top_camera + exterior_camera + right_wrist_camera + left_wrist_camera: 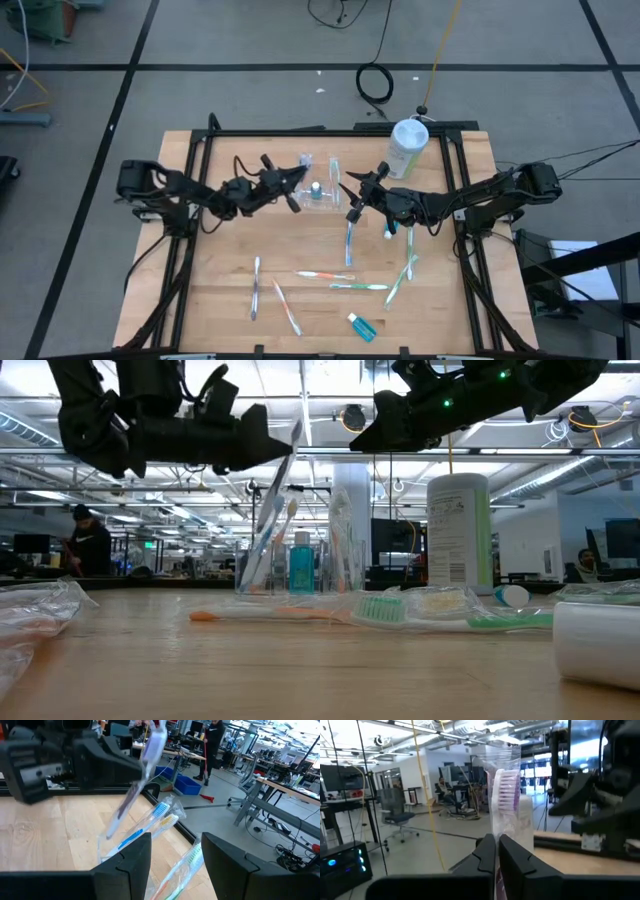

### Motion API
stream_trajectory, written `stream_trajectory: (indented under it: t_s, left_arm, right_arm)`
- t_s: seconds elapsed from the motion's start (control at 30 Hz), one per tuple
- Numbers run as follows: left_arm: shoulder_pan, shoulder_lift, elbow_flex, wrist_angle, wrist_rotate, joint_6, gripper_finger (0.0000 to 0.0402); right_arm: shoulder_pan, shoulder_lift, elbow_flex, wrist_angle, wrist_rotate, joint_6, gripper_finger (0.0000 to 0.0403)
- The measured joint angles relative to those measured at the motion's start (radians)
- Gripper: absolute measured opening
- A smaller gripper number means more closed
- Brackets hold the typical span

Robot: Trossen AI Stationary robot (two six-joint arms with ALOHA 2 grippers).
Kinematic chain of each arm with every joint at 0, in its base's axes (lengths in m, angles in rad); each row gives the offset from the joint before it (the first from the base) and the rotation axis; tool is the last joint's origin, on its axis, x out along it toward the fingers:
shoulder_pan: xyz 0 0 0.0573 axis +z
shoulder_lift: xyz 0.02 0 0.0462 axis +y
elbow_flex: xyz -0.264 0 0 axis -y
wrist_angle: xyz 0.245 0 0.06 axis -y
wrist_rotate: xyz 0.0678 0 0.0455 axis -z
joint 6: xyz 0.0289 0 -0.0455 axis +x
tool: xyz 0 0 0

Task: Pick & Place toothbrushing station
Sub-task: Put the left violet toothbrush into the transparent organizer

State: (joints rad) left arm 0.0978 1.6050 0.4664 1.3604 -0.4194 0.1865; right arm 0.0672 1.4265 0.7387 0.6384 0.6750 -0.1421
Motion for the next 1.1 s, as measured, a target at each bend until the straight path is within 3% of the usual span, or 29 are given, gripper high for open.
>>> stream_trajectory:
  t_s: [0.5,0.63,0.77,0.9,1.1]
  left_arm:
    - [-0.012,0.104,0.0,-0.029,-0.106,0.047,0.0012]
    - [-0.033,0.104,0.0,-0.1,-0.239,0.093,0.0015]
    - [-0.05,0.104,0.0,-0.157,-0.337,0.04,0.0007]
    - [-0.072,0.104,0.0,-0.169,-0.409,0.019,0.0006]
    - [-0.107,0.104,0.0,-0.169,-0.596,0.077,0.0019]
  right_arm:
    - [0.0,0.0,0.0,0.0,0.0,0.0,0.0167]
    - [0.0,0.0,0.0,0.0,0.0,0.0,0.0167]
    - [0.0,0.0,0.0,0.0,0.0,0.0,0.0167]
    - [0.0,0.0,0.0,-0.001,0.0,0.0,0.0167]
    - [0.0,0.0,0.0,-0.001,0.0,0.0,0.0167]
